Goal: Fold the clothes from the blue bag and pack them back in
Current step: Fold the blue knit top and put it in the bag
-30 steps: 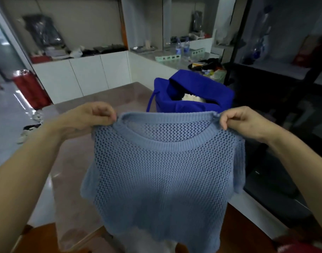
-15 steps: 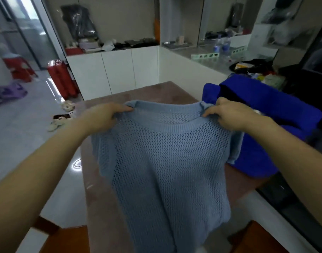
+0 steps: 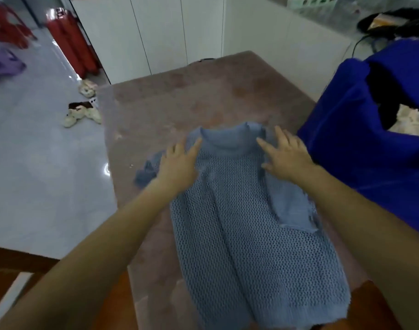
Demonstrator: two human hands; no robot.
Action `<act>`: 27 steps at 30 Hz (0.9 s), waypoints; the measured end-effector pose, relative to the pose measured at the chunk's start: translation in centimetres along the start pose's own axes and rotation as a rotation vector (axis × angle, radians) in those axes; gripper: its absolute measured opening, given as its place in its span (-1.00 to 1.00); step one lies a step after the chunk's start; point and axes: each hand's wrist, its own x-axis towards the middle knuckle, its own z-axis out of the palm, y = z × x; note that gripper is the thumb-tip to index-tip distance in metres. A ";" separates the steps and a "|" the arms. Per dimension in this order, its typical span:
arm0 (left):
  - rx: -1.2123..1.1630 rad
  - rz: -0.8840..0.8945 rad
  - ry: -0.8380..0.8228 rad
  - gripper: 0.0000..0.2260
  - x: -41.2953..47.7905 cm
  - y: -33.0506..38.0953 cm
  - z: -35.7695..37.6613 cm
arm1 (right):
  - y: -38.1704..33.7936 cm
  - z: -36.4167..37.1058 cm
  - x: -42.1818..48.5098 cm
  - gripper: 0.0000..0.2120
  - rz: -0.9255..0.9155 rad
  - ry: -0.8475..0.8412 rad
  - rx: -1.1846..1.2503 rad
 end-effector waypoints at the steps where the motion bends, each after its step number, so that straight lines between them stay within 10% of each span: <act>1: -0.073 -0.021 -0.049 -0.26 -1.9 1.1 1.8 | -0.5 2.0 -1.3 -0.32 -0.012 -0.038 0.040; 16: -0.816 -0.290 -0.128 -0.33 -22.4 8.4 10.1 | 2.1 16.2 -23.3 -0.33 0.426 -0.021 0.714; 24: -0.530 -0.448 -0.310 -0.52 -26.9 2.6 10.0 | 6.7 15.8 -25.3 -0.31 0.397 -0.230 0.641; 27: -0.496 -0.418 -0.319 -0.49 -27.8 2.8 9.2 | 7.0 16.2 -24.4 -0.14 0.273 -0.033 0.386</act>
